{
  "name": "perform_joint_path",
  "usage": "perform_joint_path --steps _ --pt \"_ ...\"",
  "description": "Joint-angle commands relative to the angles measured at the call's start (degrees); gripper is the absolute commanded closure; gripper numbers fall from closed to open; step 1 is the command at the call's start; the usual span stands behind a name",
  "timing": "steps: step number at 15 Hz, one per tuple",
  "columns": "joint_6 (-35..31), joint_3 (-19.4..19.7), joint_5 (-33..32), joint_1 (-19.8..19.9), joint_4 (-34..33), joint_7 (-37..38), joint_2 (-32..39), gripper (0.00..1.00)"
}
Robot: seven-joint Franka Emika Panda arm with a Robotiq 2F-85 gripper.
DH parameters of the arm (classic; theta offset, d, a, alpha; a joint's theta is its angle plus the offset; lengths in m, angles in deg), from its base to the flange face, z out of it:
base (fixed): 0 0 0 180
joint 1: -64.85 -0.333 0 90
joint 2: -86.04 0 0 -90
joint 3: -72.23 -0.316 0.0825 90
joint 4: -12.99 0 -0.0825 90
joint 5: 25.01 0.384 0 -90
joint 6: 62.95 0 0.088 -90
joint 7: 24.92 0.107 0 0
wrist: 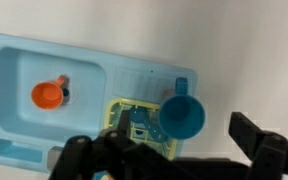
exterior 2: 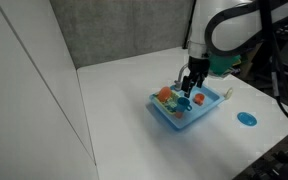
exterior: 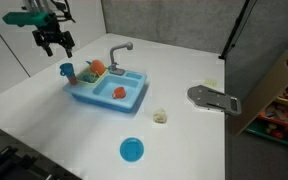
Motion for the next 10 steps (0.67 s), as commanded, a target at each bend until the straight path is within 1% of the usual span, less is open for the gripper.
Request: perform_joint_path --steps 1,5,10 --pt "2.06 0.06 1.58 2.25 5.05 1.15 -6.18 0.0" --pt "3.61 0.97 1.99 4.73 9.28 1.22 -11.76 0.0" --pt "7.43 1.96 2.36 7.26 14.03 0.6 -19.84 0.0"
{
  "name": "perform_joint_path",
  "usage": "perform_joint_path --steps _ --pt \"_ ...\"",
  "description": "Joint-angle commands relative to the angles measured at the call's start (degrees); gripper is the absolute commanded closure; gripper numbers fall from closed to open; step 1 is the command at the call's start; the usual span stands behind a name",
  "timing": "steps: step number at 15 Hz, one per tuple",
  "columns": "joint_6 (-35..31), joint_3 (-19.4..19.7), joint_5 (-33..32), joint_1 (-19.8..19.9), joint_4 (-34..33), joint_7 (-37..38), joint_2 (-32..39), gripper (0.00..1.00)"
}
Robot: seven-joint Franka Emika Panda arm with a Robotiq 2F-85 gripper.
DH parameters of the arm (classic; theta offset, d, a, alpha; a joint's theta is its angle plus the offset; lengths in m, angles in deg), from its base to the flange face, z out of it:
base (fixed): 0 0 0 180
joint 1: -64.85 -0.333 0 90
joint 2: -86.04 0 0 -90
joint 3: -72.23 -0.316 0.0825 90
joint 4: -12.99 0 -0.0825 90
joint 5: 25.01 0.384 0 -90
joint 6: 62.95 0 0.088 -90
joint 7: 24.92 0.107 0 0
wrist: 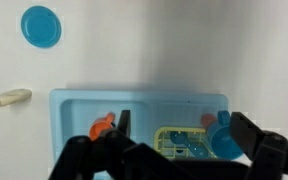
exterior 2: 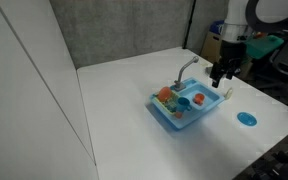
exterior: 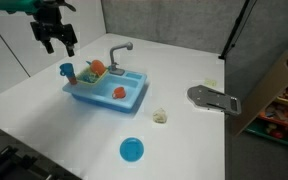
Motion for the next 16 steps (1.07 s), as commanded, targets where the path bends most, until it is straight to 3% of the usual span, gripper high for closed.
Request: perform_joint_path --steps 1,16 --pt "2.69 0.48 1.2 1.5 4.61 0.23 -7.74 0.0" --pt "17.07 1.92 2.26 5.72 7.69 0.9 -28.21 0.0"
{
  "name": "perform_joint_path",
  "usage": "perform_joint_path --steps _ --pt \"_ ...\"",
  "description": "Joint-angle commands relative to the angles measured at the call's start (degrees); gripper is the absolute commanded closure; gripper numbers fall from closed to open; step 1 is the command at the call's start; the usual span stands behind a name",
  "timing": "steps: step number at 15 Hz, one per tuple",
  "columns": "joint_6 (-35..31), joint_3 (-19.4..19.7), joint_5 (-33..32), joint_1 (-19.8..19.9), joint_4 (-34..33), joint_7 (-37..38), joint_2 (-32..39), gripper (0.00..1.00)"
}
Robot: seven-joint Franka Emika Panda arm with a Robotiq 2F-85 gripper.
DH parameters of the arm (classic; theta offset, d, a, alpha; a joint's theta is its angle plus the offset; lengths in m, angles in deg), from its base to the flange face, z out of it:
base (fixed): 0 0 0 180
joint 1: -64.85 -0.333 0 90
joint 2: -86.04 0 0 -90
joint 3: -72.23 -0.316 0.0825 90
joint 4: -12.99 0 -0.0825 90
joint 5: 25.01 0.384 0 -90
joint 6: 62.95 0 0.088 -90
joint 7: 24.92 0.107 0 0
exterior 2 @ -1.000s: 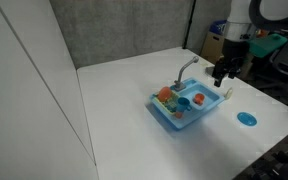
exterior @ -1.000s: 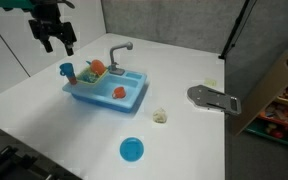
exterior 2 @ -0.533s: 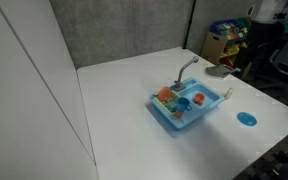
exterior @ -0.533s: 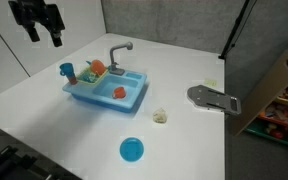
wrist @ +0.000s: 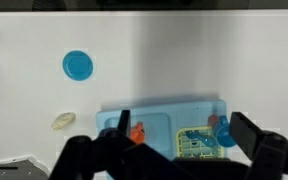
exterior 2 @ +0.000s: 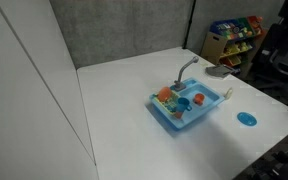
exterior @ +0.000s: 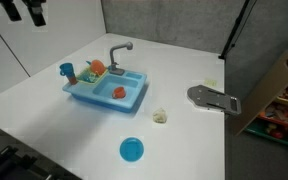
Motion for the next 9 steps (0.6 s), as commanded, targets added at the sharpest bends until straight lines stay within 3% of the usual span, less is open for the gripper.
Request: perform_joint_path --steps 1,9 --pt "2.66 0.34 -0.02 1.07 0.71 1.05 -4.59 0.0" --pt "2.94 0.22 0.02 1.27 -0.06 0.04 -4.7 0.0"
